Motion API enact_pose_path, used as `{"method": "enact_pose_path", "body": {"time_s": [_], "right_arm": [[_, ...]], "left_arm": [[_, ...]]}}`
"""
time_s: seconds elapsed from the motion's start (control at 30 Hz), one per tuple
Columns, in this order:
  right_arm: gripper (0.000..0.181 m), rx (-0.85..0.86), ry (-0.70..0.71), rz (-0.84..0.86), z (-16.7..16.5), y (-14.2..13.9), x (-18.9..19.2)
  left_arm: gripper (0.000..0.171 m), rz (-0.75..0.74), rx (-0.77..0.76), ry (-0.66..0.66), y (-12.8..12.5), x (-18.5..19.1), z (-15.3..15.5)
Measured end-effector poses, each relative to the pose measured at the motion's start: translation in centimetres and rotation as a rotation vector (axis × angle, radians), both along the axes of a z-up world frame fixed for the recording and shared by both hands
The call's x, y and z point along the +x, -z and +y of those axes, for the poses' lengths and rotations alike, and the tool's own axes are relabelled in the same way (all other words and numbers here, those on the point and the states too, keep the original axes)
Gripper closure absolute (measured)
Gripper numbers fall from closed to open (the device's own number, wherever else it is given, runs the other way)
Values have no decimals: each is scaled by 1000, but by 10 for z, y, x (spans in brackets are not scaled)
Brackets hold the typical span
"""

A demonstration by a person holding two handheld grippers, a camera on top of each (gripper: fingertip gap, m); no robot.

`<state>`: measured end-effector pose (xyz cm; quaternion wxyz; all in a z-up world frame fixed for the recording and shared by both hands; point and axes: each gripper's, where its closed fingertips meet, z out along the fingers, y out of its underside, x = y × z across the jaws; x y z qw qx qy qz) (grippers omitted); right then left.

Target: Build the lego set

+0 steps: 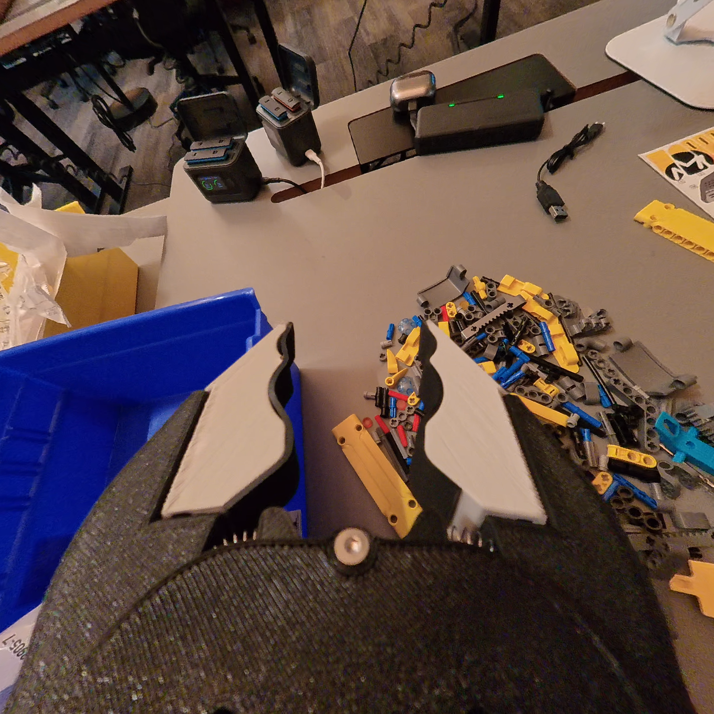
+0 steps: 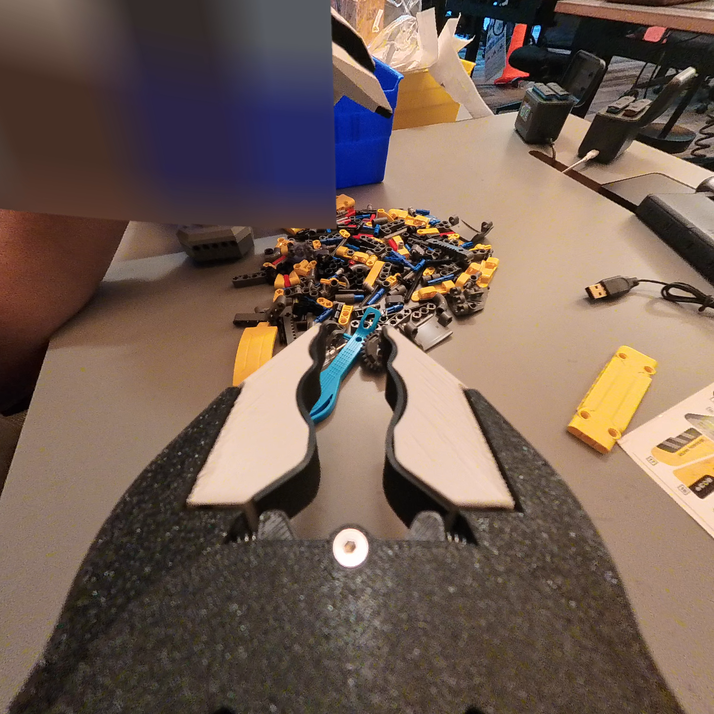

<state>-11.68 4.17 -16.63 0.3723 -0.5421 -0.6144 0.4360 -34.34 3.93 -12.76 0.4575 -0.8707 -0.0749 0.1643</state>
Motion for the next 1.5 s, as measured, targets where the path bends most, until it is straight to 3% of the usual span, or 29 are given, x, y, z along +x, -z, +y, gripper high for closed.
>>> {"method": "enact_pose_path", "body": {"time_s": [0.57,1.13,1.5], "right_arm": [[173,10,-10,-10,-3,2,1],[147,3,-3,-58,-2,9,-2],[138,-38,-70,-283,-15,44,3]], "left_arm": [[119,-6,-29,14,7,1,0],[118,4,-37,13,9,0,-1],[116,21,-53,9,11,-2,-1]]}}
